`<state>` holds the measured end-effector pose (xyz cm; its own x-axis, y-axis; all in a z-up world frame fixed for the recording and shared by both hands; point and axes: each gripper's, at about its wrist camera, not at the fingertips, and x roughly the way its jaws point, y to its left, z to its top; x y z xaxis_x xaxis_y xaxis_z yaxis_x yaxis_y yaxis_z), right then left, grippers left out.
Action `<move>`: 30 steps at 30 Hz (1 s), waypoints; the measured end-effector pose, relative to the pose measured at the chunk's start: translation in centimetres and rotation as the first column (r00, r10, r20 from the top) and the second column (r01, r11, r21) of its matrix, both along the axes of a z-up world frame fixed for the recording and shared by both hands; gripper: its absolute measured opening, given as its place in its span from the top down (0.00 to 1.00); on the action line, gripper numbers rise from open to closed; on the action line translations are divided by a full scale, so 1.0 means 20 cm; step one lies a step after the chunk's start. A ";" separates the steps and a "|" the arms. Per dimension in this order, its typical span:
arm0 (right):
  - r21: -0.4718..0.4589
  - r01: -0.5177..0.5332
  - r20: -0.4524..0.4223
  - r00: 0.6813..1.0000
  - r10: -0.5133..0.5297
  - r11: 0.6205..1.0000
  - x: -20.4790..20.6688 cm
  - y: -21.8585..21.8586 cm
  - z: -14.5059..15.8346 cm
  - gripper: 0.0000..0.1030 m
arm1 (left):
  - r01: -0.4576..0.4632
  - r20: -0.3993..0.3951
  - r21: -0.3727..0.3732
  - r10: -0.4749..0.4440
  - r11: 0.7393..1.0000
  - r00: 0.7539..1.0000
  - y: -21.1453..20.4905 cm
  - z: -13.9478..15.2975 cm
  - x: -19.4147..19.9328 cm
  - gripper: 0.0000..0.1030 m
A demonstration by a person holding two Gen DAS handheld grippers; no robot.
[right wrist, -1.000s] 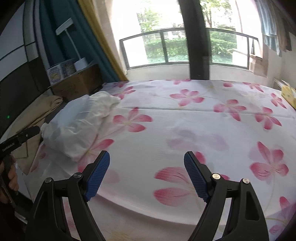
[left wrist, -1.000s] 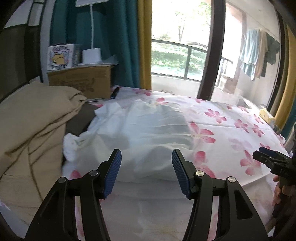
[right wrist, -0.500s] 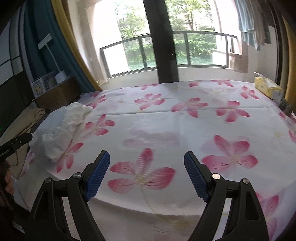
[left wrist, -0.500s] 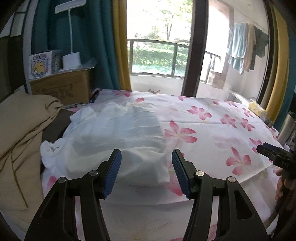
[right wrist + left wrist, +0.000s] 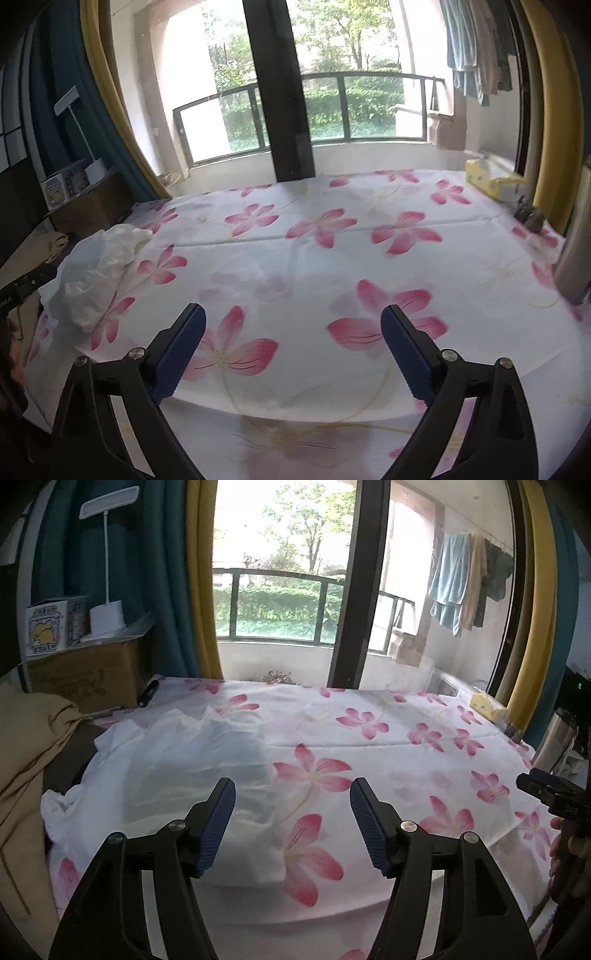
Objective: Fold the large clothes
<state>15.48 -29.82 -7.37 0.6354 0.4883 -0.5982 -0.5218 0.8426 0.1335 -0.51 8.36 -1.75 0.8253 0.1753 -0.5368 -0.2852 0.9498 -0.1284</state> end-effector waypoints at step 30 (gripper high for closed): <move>0.042 0.102 0.143 0.984 -0.107 0.994 -0.02 -0.28 0.38 0.01 | 0.088 0.150 0.111 -0.104 0.990 0.983 -0.15 0.34 0.04 0.34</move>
<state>15.17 -35.49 0.23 0.7630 0.4331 -0.4799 -0.4469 0.8898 0.0925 0.28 5.32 5.03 0.9127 0.1394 -0.3840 -0.1766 0.9823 -0.0632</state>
